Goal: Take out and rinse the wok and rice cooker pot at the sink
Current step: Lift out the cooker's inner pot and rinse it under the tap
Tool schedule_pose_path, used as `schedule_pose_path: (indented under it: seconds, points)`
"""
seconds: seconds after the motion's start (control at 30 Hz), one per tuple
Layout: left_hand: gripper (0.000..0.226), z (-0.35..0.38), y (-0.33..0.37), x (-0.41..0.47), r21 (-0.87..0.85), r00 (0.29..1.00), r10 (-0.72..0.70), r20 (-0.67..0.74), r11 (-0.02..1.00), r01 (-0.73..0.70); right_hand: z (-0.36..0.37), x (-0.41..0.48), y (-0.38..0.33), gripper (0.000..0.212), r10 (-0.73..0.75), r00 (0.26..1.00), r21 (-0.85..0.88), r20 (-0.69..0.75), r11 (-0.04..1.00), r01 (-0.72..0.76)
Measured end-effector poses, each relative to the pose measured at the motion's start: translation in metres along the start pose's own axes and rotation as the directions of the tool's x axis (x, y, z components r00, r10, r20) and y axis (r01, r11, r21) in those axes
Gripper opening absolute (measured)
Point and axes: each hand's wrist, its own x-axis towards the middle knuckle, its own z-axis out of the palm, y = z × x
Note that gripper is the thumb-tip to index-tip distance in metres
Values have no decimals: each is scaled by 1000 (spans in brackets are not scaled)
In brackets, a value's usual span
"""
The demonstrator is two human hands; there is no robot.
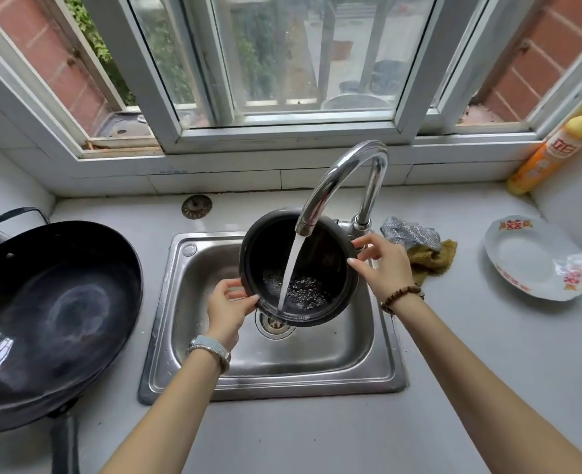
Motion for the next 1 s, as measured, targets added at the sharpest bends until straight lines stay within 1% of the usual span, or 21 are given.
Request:
schedule_pose_path:
  seconds: [0.23, 0.33, 0.43, 0.5, 0.63, 0.73, 0.93, 1.0]
  points:
    - [35, 7, -13, -5, -3, 994, -100, 47, 995, 100, -5, -2, 4, 28, 21, 1000, -7, 6, 1000, -21]
    - [34, 8, -17, -8, -4, 995, -94, 26, 996, 94, -4, -3, 6, 28, 44, 999, -20, 17, 999, -44]
    - [33, 1, -11, -11, 7, 999, -50, -22, 999, 50, 0, -4, 10, 26, 79, 996, -10, 52, 997, -79]
    - [34, -9, -1, -13, 39, 998, 4, -56, 999, -1, 6, -6, 11, 24, 128, 988, 16, 81, 991, -130]
    - [34, -33, 22, -16, 135, 991, 115, -72, 985, -105, 24, -12, 5, 23, 212, 967, 109, 140, 968, -228]
    - [32, -49, 40, -21, 248, 975, 210, -77, 951, -185, 45, -16, 3, 24, 268, 943, 175, 198, 937, -303]
    - [32, -75, 66, -31, 416, 950, 301, -87, 877, -240, 79, -26, -2, 24, 346, 888, 197, 301, 889, -413]
    - [33, -82, 72, -34, 440, 946, 313, -84, 863, -247, 87, -29, -5, 24, 358, 866, 214, 348, 870, -445]
